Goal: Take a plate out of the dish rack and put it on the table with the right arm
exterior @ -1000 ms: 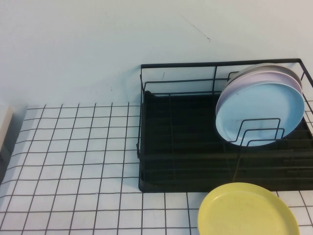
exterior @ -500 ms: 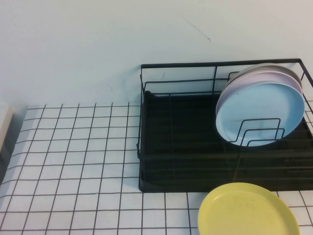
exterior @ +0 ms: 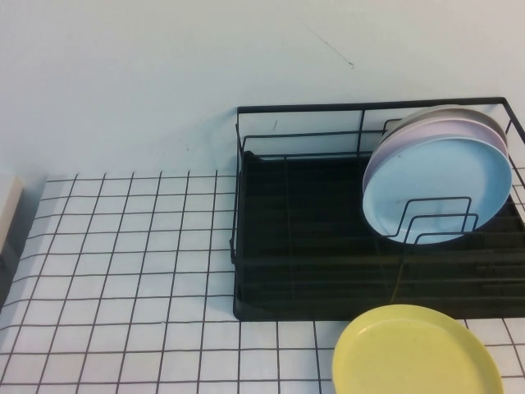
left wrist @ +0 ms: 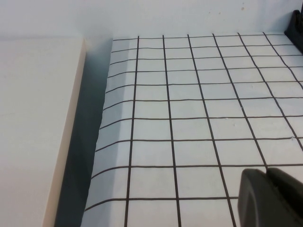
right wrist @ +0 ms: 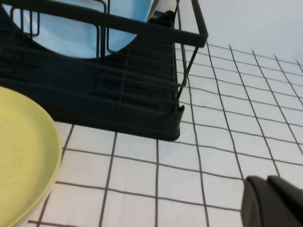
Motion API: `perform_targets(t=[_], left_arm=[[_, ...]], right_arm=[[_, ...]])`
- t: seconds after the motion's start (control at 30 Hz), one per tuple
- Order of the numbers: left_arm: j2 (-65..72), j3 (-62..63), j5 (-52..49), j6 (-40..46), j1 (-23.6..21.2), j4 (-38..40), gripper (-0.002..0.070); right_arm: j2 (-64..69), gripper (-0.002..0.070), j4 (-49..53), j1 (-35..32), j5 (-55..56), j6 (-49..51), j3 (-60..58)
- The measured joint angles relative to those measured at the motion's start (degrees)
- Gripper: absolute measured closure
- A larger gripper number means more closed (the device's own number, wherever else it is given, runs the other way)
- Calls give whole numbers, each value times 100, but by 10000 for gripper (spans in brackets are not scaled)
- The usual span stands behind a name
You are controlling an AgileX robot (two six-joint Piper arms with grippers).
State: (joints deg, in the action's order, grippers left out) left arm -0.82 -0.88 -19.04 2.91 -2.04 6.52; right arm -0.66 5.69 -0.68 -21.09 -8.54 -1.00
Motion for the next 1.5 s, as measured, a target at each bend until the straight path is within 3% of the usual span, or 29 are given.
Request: perform_targets(t=[0.67, 1.5], left_arm=[[0, 0, 0, 0, 0, 0, 678], [0, 0, 0, 0, 0, 0, 678]], right_arm=[[0, 677, -45, 0, 39, 493, -12], [0, 678, -216, 0, 43, 337, -12]])
